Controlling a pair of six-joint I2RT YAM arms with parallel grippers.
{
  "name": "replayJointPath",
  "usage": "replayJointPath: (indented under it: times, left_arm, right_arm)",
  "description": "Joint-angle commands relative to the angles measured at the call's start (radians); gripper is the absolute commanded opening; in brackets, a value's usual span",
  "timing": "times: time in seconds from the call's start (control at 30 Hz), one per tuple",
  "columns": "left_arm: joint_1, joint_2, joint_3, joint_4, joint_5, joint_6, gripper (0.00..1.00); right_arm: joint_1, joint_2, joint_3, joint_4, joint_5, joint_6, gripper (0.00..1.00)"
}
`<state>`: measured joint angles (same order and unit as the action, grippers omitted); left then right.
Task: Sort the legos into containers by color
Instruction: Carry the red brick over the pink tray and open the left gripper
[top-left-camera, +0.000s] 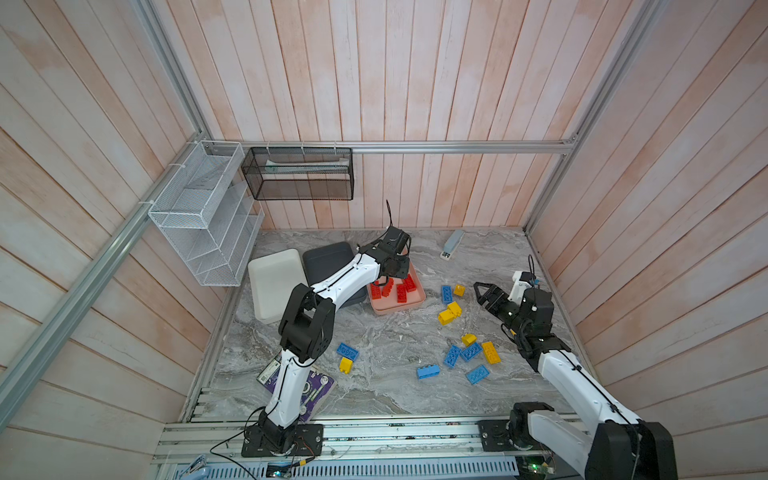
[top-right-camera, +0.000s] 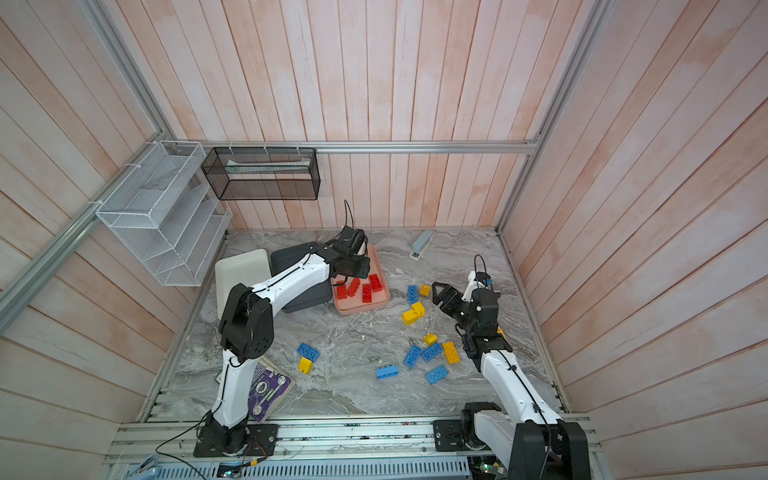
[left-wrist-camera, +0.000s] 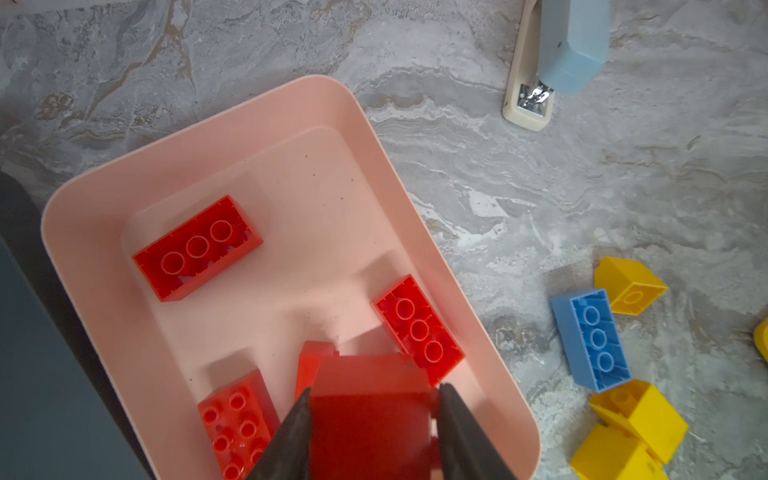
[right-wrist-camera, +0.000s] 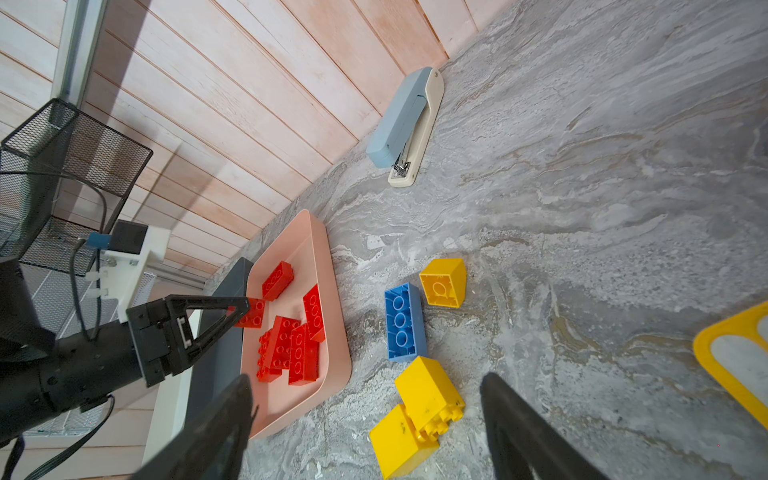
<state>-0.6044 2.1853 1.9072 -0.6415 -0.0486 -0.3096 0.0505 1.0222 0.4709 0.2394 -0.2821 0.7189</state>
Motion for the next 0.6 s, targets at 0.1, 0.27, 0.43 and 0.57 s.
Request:
replayJointPath:
  times: [0.1,0.27,0.43,0.57]
  left_arm:
    - [0.009,-0.001,0.062,-0.018,0.003,0.024,0.57]
    - [0.008,-0.089,0.020,-0.015,0.004,0.015,0.72]
    - [-0.002,-0.302,-0.174,0.055,0.018,-0.009,0.75]
    - [-0.008,-0.492,-0.318,0.080,0.021,-0.024,0.76]
  right_arm:
    - [0.022,0.022,0.004,0.024,-0.026,-0.013,0.86]
    - [0.029,0.078,0.038,0.008,-0.049,-0.025,0.84]
    - [0.047,0.186,0.126,-0.076,-0.072,-0.074,0.78]
    - [0.088,0.296,0.272,-0.294,0.024,-0.168,0.77]
